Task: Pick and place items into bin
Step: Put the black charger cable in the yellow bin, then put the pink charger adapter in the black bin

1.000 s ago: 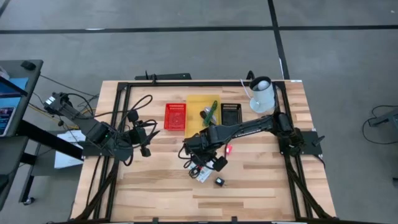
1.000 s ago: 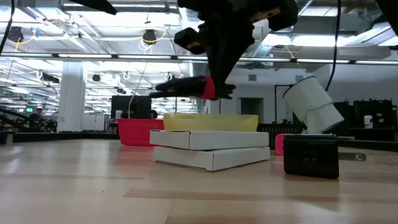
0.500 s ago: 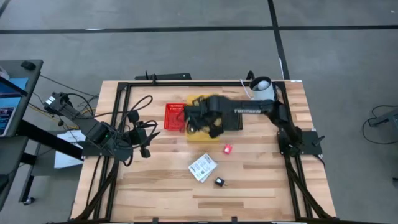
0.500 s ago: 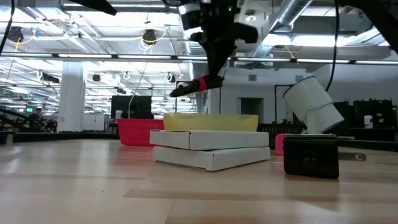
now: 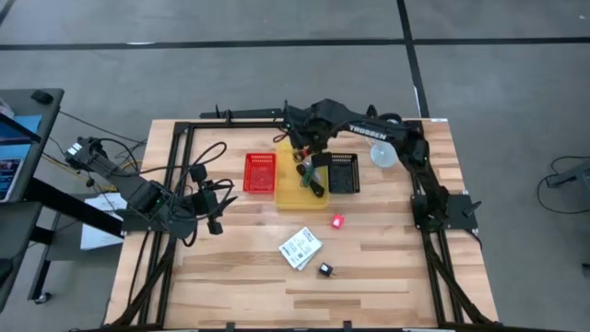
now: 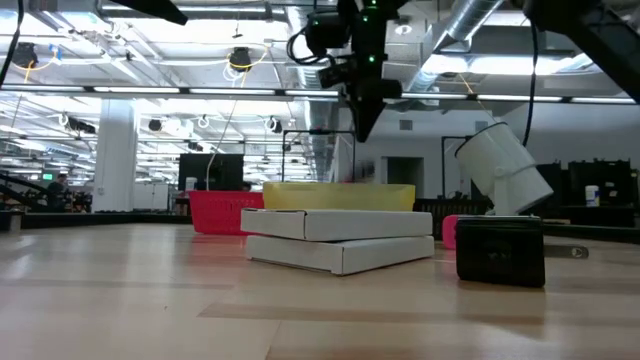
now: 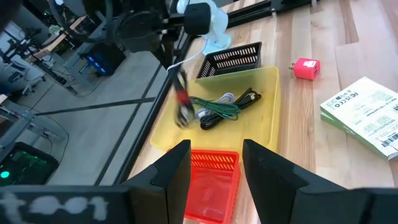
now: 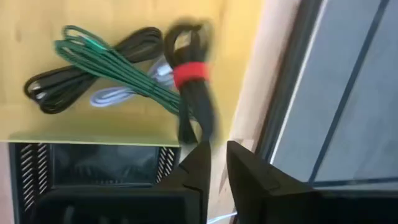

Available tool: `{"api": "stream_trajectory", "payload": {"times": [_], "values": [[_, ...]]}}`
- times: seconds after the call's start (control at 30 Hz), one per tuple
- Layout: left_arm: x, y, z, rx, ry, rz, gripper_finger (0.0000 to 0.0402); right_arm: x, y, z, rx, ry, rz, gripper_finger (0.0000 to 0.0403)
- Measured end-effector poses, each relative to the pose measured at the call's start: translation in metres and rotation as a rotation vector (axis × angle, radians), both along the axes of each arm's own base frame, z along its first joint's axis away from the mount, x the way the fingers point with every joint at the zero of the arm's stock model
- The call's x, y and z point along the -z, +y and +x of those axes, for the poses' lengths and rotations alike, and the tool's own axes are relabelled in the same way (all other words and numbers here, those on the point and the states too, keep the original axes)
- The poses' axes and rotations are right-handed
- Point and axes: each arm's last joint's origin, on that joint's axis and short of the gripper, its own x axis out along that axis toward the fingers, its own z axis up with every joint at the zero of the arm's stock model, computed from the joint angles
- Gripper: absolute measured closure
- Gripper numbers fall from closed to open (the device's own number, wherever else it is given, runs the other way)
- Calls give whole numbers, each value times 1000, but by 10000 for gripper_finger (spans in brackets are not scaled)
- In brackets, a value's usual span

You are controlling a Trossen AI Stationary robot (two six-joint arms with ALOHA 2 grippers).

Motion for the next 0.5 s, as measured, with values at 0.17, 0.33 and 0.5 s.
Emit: {"api": "stream_trajectory", "payload": {"times": [0.17,0.33,0.5], "values": [[0,0,0,0,0,0,264,0,-9,-3,35,-4,0,329],[0,0,0,0,0,0,264,0,-2,-3,53,9,11,318],[0,0,0,0,0,0,264,1,16,-5,86,55,78,316]]}}
